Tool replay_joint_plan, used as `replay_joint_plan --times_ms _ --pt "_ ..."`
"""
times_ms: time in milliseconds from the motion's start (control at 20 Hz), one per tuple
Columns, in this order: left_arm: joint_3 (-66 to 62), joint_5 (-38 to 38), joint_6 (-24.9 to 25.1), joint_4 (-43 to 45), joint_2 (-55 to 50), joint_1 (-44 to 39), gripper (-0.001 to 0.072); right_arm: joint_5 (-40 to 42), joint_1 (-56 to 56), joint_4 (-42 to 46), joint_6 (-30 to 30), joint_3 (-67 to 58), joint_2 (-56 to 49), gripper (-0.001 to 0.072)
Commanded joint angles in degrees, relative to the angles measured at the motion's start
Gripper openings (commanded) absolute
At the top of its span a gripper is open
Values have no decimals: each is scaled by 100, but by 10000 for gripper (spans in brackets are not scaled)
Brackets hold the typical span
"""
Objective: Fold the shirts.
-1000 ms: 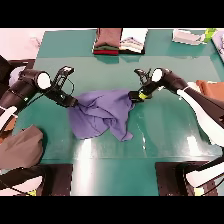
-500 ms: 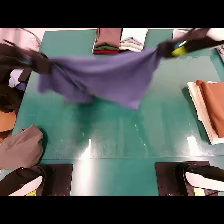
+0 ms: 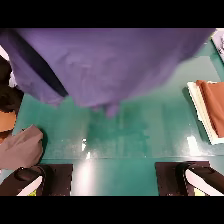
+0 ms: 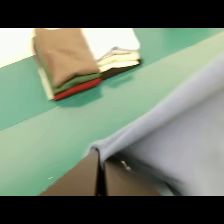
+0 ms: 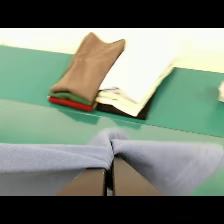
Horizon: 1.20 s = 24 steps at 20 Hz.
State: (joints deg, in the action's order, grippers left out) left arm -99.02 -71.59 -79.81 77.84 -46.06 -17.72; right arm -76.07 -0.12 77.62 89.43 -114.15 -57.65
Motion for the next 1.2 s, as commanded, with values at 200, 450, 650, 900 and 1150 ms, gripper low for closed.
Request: replay_joint_plan --times_ms 200,450,650,900,1150 --pt "874 -1025 155 -522 -1058 7 28 -428 -168 -9 118 1410 -461 16" --pt "2227 302 929 -42 -2494 9 28 -35 212 44 92 2830 -1829 16" --pt "2203 2562 981 1266 -3399 9 28 546 267 -7 212 2841 -2684 17" --pt "2186 3364 824 1683 -3569 103 129 409 264 0 208 2420 -3047 17" --pt "1576 1528 -136 1530 -3556 828 447 343 260 0 205 1982 -3045 23"
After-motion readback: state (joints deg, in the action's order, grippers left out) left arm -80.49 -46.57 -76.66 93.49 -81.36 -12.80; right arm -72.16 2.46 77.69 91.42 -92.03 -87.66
